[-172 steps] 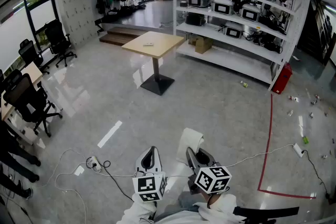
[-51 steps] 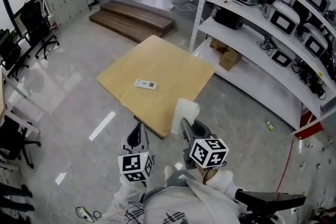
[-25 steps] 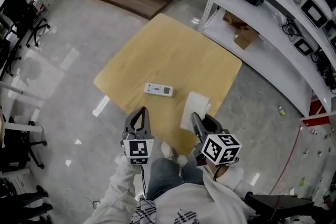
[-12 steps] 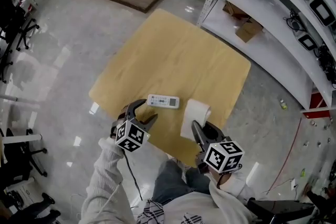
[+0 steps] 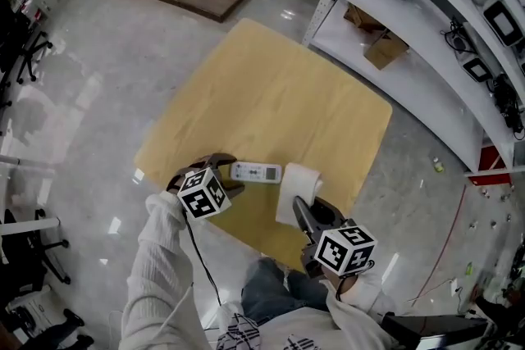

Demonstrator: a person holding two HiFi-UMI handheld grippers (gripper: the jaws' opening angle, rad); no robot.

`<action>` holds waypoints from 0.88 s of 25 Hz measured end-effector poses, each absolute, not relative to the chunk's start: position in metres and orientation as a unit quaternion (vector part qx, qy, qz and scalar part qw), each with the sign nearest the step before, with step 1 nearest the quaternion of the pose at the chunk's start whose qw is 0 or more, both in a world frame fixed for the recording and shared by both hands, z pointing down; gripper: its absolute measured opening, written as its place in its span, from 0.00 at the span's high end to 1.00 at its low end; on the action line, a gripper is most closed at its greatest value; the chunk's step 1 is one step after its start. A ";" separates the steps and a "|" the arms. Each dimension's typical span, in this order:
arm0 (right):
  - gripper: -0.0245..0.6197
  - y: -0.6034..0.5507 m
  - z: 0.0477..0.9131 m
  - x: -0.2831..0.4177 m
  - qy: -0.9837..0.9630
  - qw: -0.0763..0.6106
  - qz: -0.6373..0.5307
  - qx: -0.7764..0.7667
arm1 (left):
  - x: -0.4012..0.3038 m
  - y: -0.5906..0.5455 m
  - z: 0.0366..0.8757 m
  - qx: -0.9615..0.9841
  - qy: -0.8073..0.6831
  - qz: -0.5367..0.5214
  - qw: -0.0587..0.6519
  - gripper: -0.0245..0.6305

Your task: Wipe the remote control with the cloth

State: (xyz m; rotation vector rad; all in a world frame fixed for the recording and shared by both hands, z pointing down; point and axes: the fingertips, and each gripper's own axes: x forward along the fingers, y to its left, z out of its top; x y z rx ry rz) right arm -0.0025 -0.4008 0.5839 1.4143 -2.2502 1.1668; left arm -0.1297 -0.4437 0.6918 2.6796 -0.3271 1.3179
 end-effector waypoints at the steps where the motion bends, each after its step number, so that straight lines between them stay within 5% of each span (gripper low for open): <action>1: 0.82 -0.401 0.584 -0.004 -0.769 0.119 0.400 0.483 | -0.129 -0.444 0.693 0.889 -0.100 0.440 0.073 0.56; 8: 0.82 -0.405 0.589 -0.012 -0.768 0.121 0.414 0.473 | -0.130 -0.440 0.694 0.880 -0.089 0.455 0.105 0.61; 22: 0.82 -0.420 0.640 -0.082 -0.751 0.222 0.511 0.354 | -0.114 -0.408 0.690 0.880 -0.068 0.468 0.039 0.62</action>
